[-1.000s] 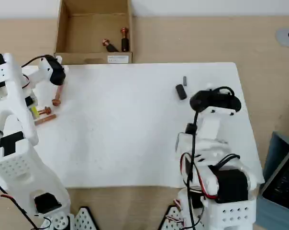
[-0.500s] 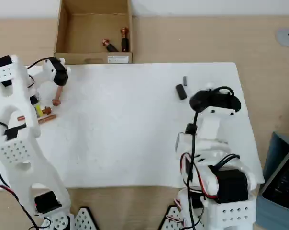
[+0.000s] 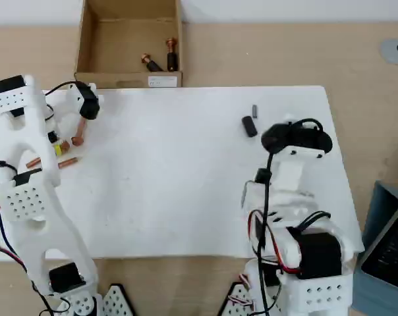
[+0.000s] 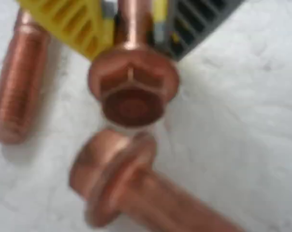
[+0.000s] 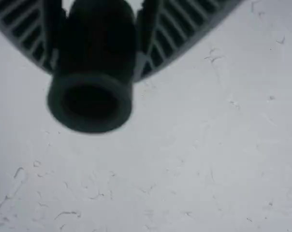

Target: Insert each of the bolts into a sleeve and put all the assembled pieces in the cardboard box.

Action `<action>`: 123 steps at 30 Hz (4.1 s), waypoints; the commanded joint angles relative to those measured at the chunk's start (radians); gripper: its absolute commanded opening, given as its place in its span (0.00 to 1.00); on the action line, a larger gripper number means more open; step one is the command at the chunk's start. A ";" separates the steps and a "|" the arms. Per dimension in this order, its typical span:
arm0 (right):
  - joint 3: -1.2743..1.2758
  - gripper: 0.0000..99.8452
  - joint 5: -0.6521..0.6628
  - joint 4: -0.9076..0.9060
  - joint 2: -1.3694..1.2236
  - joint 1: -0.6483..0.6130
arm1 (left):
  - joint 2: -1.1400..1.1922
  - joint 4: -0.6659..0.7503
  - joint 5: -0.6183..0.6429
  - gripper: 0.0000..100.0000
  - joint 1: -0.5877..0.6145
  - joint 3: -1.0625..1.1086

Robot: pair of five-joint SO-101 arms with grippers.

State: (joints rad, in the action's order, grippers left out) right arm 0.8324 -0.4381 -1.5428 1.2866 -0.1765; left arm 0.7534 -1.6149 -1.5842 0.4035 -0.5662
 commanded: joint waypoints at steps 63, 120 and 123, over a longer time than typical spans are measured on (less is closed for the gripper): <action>0.173 0.01 0.313 0.135 0.387 -0.266 | -2.273 0.575 1.699 0.00 -0.491 1.587; 0.507 0.01 0.427 0.651 0.412 -0.674 | -2.569 0.899 1.938 0.00 -0.824 1.682; 0.512 0.01 0.428 0.651 0.410 -0.674 | -2.569 0.893 1.898 0.00 -0.859 1.679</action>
State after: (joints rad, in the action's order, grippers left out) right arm 1.3372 -0.0207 -0.9214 1.6886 -0.8393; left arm -1.8105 -0.7373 0.3521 -0.4158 1.1707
